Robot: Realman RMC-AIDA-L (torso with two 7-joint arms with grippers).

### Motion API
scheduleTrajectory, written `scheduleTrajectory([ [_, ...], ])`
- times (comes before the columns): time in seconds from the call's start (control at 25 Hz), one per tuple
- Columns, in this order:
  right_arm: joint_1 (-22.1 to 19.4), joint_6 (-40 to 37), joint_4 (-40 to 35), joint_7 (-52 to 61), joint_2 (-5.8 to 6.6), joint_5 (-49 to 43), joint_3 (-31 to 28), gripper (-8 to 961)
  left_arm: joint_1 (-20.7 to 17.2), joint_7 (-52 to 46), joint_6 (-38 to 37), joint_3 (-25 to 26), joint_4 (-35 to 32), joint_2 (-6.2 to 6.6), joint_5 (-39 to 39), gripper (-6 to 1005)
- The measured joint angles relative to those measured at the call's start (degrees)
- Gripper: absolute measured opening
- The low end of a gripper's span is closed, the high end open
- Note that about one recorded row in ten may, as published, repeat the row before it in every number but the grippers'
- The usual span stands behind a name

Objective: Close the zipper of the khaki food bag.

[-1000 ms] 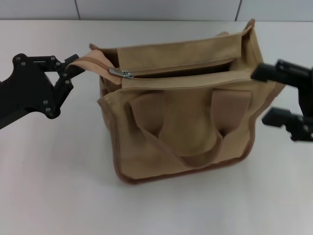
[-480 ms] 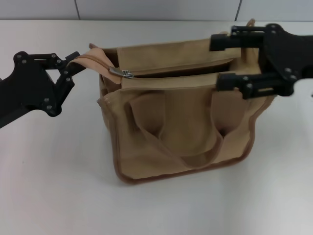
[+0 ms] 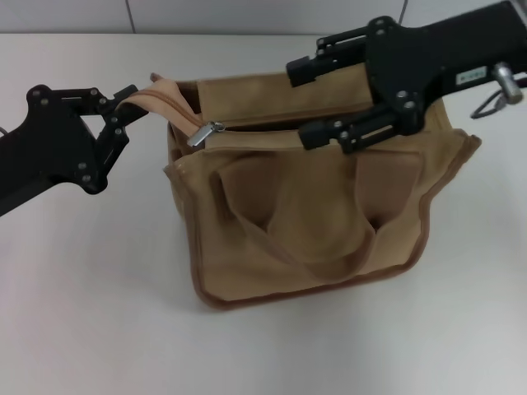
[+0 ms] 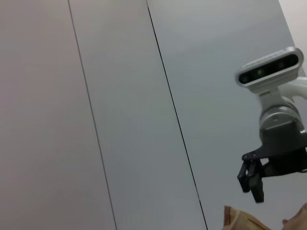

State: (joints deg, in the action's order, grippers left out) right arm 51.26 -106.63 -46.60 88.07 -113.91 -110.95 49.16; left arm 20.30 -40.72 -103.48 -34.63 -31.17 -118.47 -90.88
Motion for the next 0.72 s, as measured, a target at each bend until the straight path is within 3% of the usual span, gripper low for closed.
scheduleTrajectory([
  [0.2,3.52,2.03,-0.50,0.84,-0.27,-3.17,1.36,753,0.04,0.02,-0.20,0.00,0.00,-0.01,0.00,30],
  [0.44,4.43,4.98,-2.81,0.67,-0.78,-3.23,4.07,753,0.06,0.03,-0.28,0.00,0.18,-0.14,0.47,30],
  [0.64,4.19,7.00,-5.60,-2.31,-2.41,-3.34,7.51,753,0.43,0.02,-0.32,-0.13,0.61,-0.11,1.49,30],
  [0.72,3.09,7.85,-8.23,-5.04,-3.85,-3.50,8.94,753,0.77,-0.36,-0.33,-0.24,0.64,-0.09,1.53,30],
])
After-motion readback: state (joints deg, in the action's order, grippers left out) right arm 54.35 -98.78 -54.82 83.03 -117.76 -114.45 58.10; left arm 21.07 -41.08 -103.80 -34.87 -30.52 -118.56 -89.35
